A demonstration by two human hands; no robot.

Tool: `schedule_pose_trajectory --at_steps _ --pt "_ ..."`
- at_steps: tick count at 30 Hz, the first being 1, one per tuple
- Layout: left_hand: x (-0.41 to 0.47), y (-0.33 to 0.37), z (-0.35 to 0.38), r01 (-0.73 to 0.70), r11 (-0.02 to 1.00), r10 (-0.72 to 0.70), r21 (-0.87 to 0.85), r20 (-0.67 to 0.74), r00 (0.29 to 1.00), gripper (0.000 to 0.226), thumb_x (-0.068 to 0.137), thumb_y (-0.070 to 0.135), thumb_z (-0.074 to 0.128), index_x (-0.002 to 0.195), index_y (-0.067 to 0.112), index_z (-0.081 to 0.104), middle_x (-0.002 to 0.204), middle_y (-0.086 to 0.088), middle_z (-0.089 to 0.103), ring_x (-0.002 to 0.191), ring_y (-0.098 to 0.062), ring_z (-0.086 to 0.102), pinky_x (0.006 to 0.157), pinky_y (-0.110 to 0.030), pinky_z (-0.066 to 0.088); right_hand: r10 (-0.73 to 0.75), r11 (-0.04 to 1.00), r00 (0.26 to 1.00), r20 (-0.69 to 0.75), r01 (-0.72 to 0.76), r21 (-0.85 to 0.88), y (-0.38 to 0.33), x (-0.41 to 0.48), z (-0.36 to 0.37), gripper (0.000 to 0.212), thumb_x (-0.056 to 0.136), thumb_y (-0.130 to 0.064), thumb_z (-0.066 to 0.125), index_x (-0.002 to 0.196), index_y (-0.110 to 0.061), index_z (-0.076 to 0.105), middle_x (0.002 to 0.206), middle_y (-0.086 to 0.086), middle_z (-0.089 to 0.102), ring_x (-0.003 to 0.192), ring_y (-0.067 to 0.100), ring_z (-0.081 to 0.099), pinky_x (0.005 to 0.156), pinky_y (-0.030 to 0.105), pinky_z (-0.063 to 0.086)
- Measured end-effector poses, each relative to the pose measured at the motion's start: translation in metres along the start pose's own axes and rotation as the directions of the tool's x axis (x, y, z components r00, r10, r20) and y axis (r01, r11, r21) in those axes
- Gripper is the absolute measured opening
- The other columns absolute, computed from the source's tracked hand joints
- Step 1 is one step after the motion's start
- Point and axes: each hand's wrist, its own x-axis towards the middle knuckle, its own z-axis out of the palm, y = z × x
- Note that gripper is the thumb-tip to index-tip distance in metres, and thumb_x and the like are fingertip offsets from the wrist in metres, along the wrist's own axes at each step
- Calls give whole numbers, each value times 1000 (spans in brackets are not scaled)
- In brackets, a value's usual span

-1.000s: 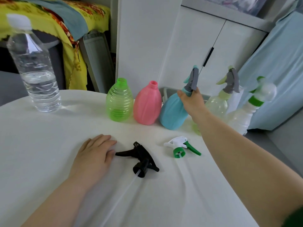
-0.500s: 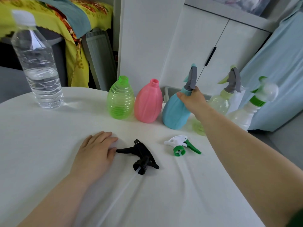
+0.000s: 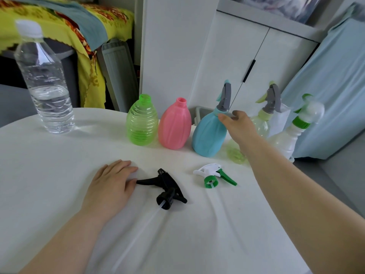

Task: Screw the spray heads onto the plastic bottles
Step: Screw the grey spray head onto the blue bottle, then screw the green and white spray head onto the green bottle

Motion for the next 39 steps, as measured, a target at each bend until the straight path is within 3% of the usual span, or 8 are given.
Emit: schedule_pose_trajectory --at_steps 6,10,15,20,23,27,32,39 --pt "-4 1 -4 55 998 -55 -39 -9 998 29 90 21 41 115 19 55 136 1 47 132 -18 33 109 -30 13 -130 983 991 -5 129 -130 32 -52 -3 37 83 -26 57 117 -13 50 125 5 52 104 12 43 87 24 31" --pt "-8 2 -8 68 995 -69 -74 -18 997 29 90 17 39 113 17 57 132 -1 52 129 -20 36 109 -31 17 26 915 979 203 59 -398 60 -75 11 44 80 -38 58 113 -10 50 120 8 51 106 21 47 81 27 35" --pt "-11 3 -12 78 989 -83 -127 -39 996 27 90 14 40 107 11 61 122 -8 60 123 -25 44 105 -35 27 88 810 976 200 47 -585 68 -88 28 58 74 -52 57 108 -9 41 112 8 50 106 27 46 78 32 36" --pt "-13 3 -12 80 990 -85 -120 -38 996 26 89 13 43 105 10 62 119 -8 61 120 -26 47 104 -36 30 124 810 975 186 10 -587 69 -94 28 43 80 -39 53 106 -7 41 102 8 58 91 27 52 67 29 35" --pt "-13 5 -12 87 987 -93 -131 -38 995 24 88 12 45 104 9 63 118 -9 62 119 -26 48 103 -36 31 132 893 966 223 -18 -451 71 -94 20 28 82 -34 51 97 -12 44 79 -2 52 70 17 49 57 27 35" --pt "-18 7 -15 107 977 -114 -186 -30 993 23 86 9 49 103 8 63 118 -9 62 119 -25 48 102 -32 30 171 980 960 222 -189 61 72 -94 2 17 82 -28 57 74 -14 49 71 0 52 56 11 42 48 17 33" --pt "-22 9 -18 142 951 -142 -275 18 990 21 84 6 52 101 5 64 118 -12 61 116 -26 50 100 -30 31 258 653 924 281 -381 655 82 -94 -24 17 91 -24 42 85 -16 56 78 1 59 65 13 50 59 24 37" --pt "14 22 -33 178 923 -241 -340 -152 959 31 83 11 56 114 9 54 122 -12 57 111 -26 51 88 -24 30 176 490 916 361 -400 774 113 -93 -36 36 95 -36 22 95 -27 57 90 -13 69 93 11 55 73 29 39"
